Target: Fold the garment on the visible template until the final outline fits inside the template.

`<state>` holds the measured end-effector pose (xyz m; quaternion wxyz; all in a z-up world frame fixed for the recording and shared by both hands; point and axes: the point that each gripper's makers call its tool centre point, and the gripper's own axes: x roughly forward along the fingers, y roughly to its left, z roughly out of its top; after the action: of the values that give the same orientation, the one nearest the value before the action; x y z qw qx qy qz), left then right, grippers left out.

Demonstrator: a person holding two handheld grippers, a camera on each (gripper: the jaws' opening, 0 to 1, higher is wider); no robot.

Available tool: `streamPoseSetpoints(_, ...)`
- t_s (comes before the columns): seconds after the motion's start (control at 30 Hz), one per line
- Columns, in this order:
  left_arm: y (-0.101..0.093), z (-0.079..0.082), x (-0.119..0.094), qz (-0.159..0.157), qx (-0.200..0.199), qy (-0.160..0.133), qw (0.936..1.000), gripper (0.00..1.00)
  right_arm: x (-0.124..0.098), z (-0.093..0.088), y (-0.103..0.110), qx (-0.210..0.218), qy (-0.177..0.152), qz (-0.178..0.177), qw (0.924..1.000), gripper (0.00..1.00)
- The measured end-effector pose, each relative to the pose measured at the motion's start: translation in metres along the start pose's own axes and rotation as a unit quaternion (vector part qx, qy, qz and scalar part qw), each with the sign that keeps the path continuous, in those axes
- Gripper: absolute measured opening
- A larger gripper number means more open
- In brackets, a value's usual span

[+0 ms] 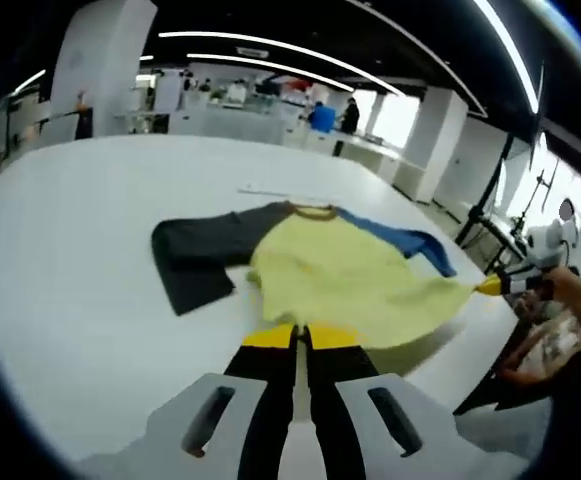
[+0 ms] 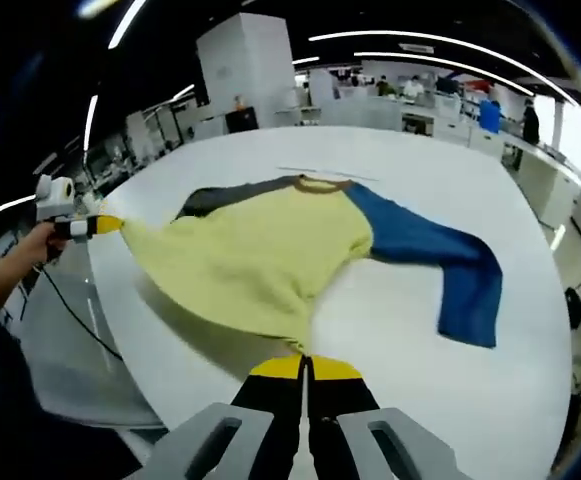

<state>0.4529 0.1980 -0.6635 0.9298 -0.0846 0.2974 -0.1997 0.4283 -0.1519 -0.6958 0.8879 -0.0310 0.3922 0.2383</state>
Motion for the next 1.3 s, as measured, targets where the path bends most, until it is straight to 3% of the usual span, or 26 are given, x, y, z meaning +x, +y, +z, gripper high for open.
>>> streamPoseSetpoints(0.13,-0.003,-0.007,-0.005,0.001,-0.023,-0.003,0.9997,0.00,-0.003,-0.009,0.002,-0.006,0.004,0.000,1.0000,0.00)
streamPoseSetpoints(0.33,-0.002,-0.022,-0.009,0.012,-0.024,0.010,0.9996,0.00,-0.003,-0.024,0.003,-0.022,0.011,-0.009,0.9997,0.00)
streamPoseSetpoints(0.47,-0.002,-0.039,-0.009,0.015,-0.027,0.034,0.9990,0.00,-0.001,-0.035,0.006,-0.022,0.021,-0.011,0.9995,0.00)
streamPoseSetpoints(0.63,0.001,-0.067,-0.009,0.031,-0.001,0.080,0.9963,0.00,0.002,-0.048,0.012,-0.021,0.030,-0.011,0.9993,0.00)
streamPoseSetpoints(0.73,0.002,-0.076,-0.009,0.033,0.001,0.083,0.9960,0.00,0.003,-0.058,0.013,-0.029,0.039,-0.015,0.9987,0.00)
streamPoseSetpoints(1.0,0.010,-0.089,-0.009,0.042,-0.015,0.094,0.9945,0.01,0.011,-0.076,0.019,-0.011,0.046,-0.010,0.9988,0.00)
streamPoseSetpoints(1.1,0.012,-0.092,-0.009,0.047,-0.010,0.099,0.9939,0.01,0.008,-0.081,0.020,0.014,0.056,-0.005,0.9983,0.00)
streamPoseSetpoints(1.3,0.016,-0.096,-0.010,0.052,0.000,0.108,0.9928,0.00,0.002,-0.080,0.013,0.049,0.046,-0.010,0.9977,0.00)
